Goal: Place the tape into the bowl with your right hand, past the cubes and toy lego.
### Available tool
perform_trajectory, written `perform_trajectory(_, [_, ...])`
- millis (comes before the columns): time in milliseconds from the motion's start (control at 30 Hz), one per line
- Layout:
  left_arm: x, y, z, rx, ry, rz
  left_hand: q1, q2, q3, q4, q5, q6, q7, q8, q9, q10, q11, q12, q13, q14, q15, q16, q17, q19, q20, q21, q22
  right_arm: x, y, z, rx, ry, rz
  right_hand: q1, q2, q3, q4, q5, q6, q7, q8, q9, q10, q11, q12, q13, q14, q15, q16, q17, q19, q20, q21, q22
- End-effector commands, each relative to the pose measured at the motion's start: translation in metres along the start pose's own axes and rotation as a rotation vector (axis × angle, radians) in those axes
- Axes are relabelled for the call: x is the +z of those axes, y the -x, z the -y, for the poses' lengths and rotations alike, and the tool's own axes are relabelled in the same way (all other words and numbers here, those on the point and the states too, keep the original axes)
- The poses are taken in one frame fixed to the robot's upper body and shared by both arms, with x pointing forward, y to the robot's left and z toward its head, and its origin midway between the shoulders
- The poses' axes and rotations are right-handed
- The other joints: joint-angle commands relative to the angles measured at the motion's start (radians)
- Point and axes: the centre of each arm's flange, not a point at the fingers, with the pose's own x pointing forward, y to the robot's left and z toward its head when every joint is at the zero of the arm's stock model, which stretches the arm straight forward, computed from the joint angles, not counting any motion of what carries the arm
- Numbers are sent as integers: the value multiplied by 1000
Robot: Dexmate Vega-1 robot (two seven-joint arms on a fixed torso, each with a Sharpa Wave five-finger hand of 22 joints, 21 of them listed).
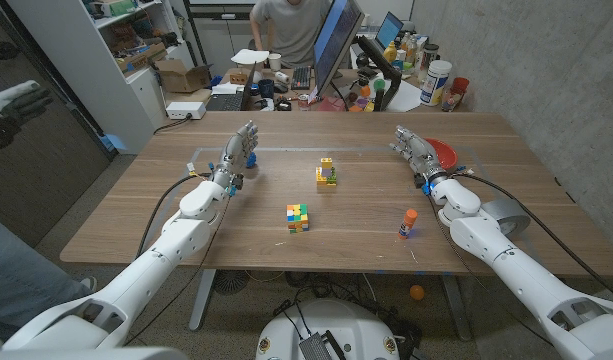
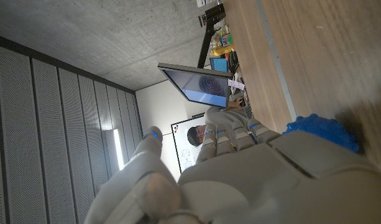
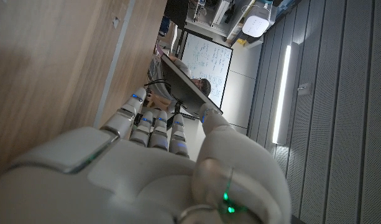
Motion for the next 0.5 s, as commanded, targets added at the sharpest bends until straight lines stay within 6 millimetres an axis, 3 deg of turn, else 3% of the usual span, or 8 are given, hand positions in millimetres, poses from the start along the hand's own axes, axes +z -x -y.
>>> perform_trajectory(33, [0, 3, 1, -5, 0, -3, 10, 0, 5, -3, 4, -3, 14, 4, 5, 1, 14, 5, 3, -1, 12, 4, 1, -7, 7, 5, 1, 2, 1, -3, 7, 7, 6, 11, 6, 5, 1, 5, 9, -1, 5, 4, 9, 1, 5, 4, 3, 5, 4, 1, 9, -1, 5, 5])
perform_trajectory(500, [1, 5, 0, -4, -12, -11, 12, -2, 4, -6, 4, 0, 3, 6, 4, 4, 9, 4, 3, 0, 13, 5, -2, -8, 13, 2, 1, 7, -1, -4, 9, 6, 25, 11, 8, 5, 2, 5, 9, -2, 3, 4, 10, 0, 4, 4, 5, 7, 5, 1, 12, -2, 5, 5])
